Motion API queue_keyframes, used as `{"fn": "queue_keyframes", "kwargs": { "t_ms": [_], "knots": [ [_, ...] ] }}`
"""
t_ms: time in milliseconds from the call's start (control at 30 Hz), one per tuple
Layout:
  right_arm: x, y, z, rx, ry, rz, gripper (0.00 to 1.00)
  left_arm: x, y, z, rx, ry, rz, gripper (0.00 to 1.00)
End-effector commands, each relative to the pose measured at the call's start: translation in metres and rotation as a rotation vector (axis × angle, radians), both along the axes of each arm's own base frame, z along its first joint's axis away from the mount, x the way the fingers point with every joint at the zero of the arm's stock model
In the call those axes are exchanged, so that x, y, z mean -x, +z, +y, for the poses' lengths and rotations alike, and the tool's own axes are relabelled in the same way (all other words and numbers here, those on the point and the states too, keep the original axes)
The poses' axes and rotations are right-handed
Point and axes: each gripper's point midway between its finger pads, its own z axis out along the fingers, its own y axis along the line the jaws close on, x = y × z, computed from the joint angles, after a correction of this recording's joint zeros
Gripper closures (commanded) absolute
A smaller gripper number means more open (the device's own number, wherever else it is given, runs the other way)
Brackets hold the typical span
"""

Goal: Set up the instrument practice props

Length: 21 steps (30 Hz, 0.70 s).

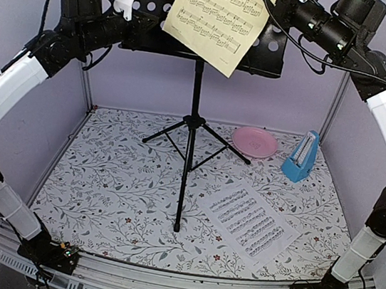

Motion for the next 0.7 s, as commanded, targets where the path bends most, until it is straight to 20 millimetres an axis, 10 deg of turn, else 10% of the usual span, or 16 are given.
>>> {"fn": "queue_keyframes", "kwargs": {
  "t_ms": [0,667],
  "knots": [
    [0.002,0.012,-0.002,-0.023,-0.015,-0.041,1.0,0.012,0.024,0.003,0.061,-0.019,-0.095,1.0],
    [0.002,0.009,0.021,0.073,-0.036,-0.162,1.0,0.033,0.03,-0.009,0.124,-0.112,-0.217,1.0]
  ]
}}
